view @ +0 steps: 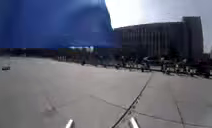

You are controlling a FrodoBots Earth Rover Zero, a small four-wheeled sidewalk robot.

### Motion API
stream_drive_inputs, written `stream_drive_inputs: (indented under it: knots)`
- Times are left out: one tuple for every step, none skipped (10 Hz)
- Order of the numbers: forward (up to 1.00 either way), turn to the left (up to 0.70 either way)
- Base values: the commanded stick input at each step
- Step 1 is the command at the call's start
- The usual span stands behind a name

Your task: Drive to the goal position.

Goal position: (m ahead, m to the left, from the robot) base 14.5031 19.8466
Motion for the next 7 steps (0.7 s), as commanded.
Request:
stream_drive_inputs:
  knots:
    - [1.0,0.27]
    - [1.0,0.27]
    - [1.0,0.27]
    - [1.0,0.27]
    - [1.0,0.1]
    - [1.0,0.0]
    - [1.0,0.06]
